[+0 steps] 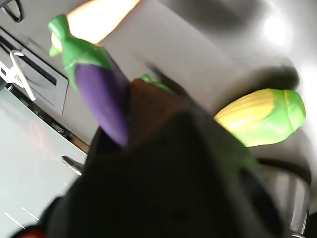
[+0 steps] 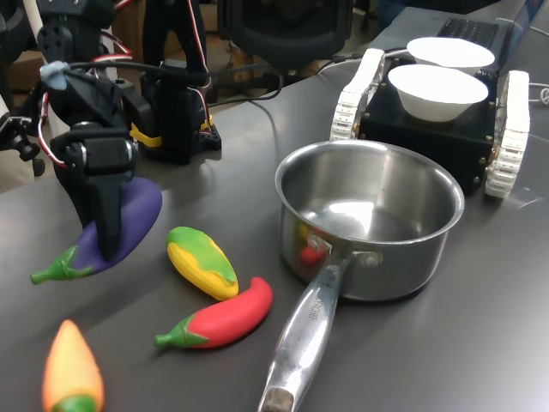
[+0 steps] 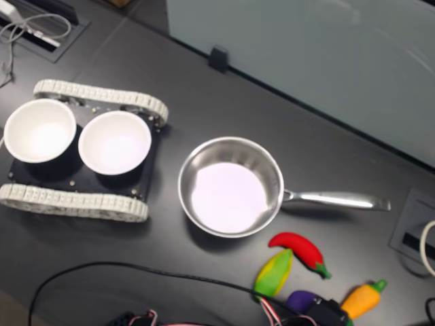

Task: Pick up the brinjal and place them in the pan

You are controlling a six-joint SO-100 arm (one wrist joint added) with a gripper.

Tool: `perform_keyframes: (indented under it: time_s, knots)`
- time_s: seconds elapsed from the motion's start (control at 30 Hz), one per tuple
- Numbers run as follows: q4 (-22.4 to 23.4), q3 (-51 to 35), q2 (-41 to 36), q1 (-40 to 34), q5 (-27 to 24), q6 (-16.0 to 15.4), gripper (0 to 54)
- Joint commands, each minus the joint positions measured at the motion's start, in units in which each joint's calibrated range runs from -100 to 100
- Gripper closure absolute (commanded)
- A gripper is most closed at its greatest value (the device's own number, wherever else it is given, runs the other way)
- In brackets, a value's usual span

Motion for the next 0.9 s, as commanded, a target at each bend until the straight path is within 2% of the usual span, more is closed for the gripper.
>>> perform_keyframes:
  time_s: [0.0, 0.43, 0.67, 0.87]
  knots:
    - [0.25, -6.43, -5.44, -1.14, -3.17, -1.32, 53.6]
    - [0.25, -11.7, -8.82, -2.4, -10.79, -4.09, 53.6]
    - [0.08, -14.7, -11.09, -2.74, -15.68, -7.28, 53.6]
    - [-0.27, -17.15, -13.29, -4.12, -18.71, -7.87, 53.6]
